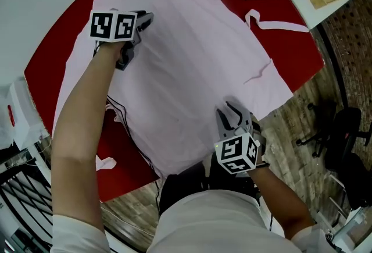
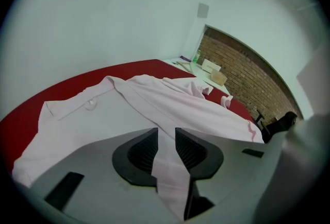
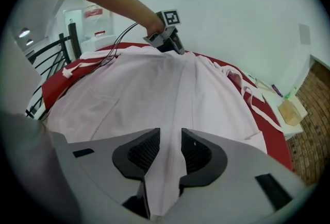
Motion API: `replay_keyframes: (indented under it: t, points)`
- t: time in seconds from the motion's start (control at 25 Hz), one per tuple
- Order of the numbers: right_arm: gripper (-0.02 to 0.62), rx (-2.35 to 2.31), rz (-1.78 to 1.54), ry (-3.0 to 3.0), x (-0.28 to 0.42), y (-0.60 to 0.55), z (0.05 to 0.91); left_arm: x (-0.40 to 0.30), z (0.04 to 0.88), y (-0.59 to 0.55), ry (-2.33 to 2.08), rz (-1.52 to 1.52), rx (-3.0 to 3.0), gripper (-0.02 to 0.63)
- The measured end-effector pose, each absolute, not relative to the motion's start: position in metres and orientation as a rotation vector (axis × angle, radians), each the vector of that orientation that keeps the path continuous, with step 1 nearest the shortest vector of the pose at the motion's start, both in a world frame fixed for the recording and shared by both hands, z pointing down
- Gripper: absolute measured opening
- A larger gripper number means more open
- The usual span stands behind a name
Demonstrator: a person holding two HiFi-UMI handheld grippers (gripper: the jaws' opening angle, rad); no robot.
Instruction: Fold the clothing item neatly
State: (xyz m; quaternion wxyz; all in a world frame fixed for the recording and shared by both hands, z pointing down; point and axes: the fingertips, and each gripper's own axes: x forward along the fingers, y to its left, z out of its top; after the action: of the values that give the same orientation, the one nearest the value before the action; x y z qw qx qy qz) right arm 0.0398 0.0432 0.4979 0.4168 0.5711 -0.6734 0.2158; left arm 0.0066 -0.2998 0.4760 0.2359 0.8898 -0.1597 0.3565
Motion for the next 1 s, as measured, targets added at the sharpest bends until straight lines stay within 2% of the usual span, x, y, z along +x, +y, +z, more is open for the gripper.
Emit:
replay_keyframes:
  t: [0.36, 0.76, 0.8, 0.92, 1.0]
  points:
    - [0.106, 1.346, 0.625, -1.739, 0.054, 0.044, 0.513, 0.043, 0.507, -0.310, -0.601, 1.051, 2.269, 0.091]
    - [0.041, 1.293, 0.614, -1.787, 0.046, 0.046, 0.514, 0.029, 0.516, -0.322, -0.736, 1.071, 2.128, 0.091]
    - [0.037, 1.292, 0.614, -1.789, 0.046, 0.046, 0.514, 0.029, 0.516, -0.322, -0.736, 1.087, 2.134, 0.087]
    - [0.026, 1.298, 0.603, -1.793, 0.046, 0.044, 0.511, 0.030, 0.513, -0.323, -0.731, 1.078, 2.160, 0.023]
    - [0.025, 1.307, 0.597, -1.798, 0.046, 0.044, 0.508, 0.031, 0.508, -0.324, -0.731, 1.035, 2.181, 0.016]
